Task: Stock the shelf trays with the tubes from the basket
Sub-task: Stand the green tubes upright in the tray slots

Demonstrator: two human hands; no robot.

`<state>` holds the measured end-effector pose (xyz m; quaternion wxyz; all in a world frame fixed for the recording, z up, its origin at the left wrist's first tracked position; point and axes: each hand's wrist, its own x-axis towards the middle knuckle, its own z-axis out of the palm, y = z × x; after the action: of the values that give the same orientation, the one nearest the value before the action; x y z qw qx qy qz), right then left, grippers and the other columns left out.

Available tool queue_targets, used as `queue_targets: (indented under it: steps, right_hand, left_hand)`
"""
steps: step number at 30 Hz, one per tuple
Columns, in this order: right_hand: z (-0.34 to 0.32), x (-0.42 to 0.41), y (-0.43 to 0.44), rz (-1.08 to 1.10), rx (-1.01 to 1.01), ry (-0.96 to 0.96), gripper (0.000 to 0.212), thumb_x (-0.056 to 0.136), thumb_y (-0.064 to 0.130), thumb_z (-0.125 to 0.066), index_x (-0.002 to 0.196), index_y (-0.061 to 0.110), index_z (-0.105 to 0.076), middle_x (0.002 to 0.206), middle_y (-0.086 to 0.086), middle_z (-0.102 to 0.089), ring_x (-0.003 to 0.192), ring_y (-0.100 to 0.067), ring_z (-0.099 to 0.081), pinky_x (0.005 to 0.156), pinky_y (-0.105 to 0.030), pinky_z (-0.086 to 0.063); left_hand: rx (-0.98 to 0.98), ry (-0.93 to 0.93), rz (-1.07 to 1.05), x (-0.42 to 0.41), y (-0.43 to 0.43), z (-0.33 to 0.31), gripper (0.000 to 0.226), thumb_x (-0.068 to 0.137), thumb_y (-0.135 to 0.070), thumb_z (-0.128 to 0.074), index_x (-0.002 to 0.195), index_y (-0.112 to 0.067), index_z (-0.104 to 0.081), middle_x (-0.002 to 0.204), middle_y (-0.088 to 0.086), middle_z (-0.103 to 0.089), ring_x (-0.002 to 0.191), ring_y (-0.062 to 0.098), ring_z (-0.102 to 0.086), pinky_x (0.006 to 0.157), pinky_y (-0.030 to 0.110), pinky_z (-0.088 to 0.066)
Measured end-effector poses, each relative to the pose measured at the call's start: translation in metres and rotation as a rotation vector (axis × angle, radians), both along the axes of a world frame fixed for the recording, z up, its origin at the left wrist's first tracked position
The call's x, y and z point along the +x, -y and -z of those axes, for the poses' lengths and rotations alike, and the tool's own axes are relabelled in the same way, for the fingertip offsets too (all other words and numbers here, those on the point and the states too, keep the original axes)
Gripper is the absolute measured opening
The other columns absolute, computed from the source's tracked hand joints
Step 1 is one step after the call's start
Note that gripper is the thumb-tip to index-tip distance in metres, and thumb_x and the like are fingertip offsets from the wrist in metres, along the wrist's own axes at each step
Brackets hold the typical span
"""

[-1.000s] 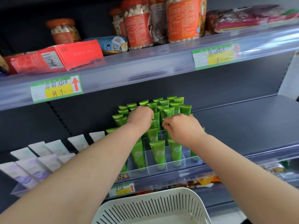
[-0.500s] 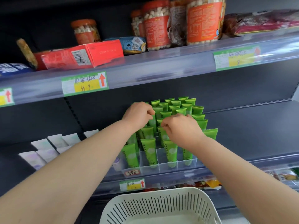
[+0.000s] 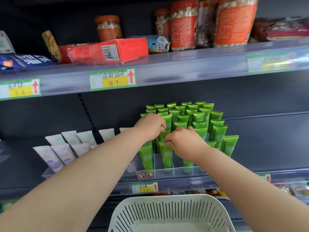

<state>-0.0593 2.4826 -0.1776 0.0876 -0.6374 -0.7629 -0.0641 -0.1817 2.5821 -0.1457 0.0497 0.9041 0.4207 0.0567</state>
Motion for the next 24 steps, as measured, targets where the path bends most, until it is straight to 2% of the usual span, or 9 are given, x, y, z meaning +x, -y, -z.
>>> queue_targets:
  steps: [3, 6, 9, 12, 14, 17, 21, 24]
  right_hand:
    - [0.000, 0.000, 0.000, 0.002, -0.005, -0.002, 0.021, 0.098, 0.023, -0.042, 0.099, 0.021, -0.063, 0.091, 0.000, -0.064, 0.097, -0.024, -0.051, 0.077, -0.038, -0.029]
    - [-0.001, 0.001, 0.003, -0.005, -0.015, -0.031, 0.027, 0.099, 0.035, -0.040, 0.097, 0.021, -0.063, 0.088, 0.001, -0.065, 0.096, -0.022, -0.052, 0.082, -0.039, -0.032]
    - [-0.005, 0.003, 0.005, -0.005, -0.001, -0.094, 0.035, 0.098, 0.045, -0.036, 0.096, 0.024, -0.063, 0.086, 0.005, -0.065, 0.092, -0.020, -0.054, 0.085, -0.039, -0.035]
    - [-0.007, 0.008, 0.004, 0.013, 0.059, -0.104, 0.035, 0.101, 0.041, -0.030, 0.088, 0.021, -0.055, 0.082, 0.005, -0.061, 0.091, -0.023, -0.055, 0.081, -0.038, -0.035]
    - [-0.008, 0.012, 0.003, 0.035, 0.090, -0.096, 0.033, 0.102, 0.037, -0.030, 0.090, 0.019, -0.056, 0.084, 0.005, -0.063, 0.091, -0.025, -0.055, 0.078, -0.036, -0.035]
    - [-0.008, 0.017, 0.002, 0.048, 0.105, -0.072, 0.031, 0.101, 0.032, -0.031, 0.096, 0.021, -0.060, 0.089, 0.004, -0.066, 0.094, -0.025, -0.055, 0.076, -0.035, -0.036]
    - [-0.010, 0.020, 0.004, 0.050, 0.130, -0.032, 0.031, 0.101, 0.034, -0.032, 0.102, 0.021, -0.061, 0.095, 0.003, -0.066, 0.099, -0.025, -0.055, 0.082, -0.037, -0.037]
    - [-0.010, 0.024, 0.004, 0.063, 0.165, -0.006, 0.028, 0.101, 0.033, -0.034, 0.105, 0.022, -0.060, 0.097, 0.003, -0.067, 0.100, -0.024, -0.055, 0.083, -0.036, -0.037]
  left_hand:
    - [0.016, -0.012, 0.002, 0.001, -0.001, 0.003, 0.019, 0.097, -0.020, -0.055, 0.107, -0.020, -0.071, 0.112, 0.000, -0.067, 0.104, 0.021, -0.060, 0.080, 0.032, -0.047]
    - [0.035, -0.024, -0.004, 0.001, 0.000, 0.004, 0.018, 0.096, -0.017, -0.054, 0.105, -0.020, -0.070, 0.109, 0.000, -0.066, 0.099, 0.021, -0.060, 0.073, 0.030, -0.043]
    - [0.008, -0.025, -0.009, 0.000, 0.001, 0.002, 0.017, 0.096, -0.023, -0.055, 0.100, -0.023, -0.071, 0.106, -0.003, -0.068, 0.097, 0.019, -0.060, 0.075, 0.032, -0.047]
    - [-0.030, 0.086, -0.030, -0.002, 0.001, -0.005, 0.018, 0.096, -0.029, -0.055, 0.090, -0.024, -0.071, 0.101, -0.005, -0.068, 0.092, 0.018, -0.061, 0.080, 0.036, -0.051]
    - [0.041, 0.126, -0.070, -0.002, -0.001, -0.009, 0.018, 0.096, -0.025, -0.055, 0.100, -0.019, -0.072, 0.107, 0.000, -0.067, 0.096, 0.022, -0.062, 0.082, 0.037, -0.052]
    - [0.106, 0.019, -0.132, -0.001, -0.008, -0.007, 0.028, 0.095, -0.018, -0.059, 0.122, -0.018, -0.065, 0.121, 0.007, -0.062, 0.105, 0.027, -0.061, 0.086, 0.036, -0.051]
    - [0.102, -0.071, -0.147, 0.002, -0.015, 0.004, 0.028, 0.090, -0.006, -0.061, 0.113, -0.020, -0.069, 0.117, 0.006, -0.064, 0.102, 0.028, -0.062, 0.080, 0.032, -0.049]
    - [0.139, -0.061, -0.136, 0.009, -0.016, 0.008, 0.031, 0.090, -0.002, -0.061, 0.115, -0.017, -0.068, 0.116, 0.009, -0.064, 0.102, 0.030, -0.062, 0.085, 0.038, -0.053]
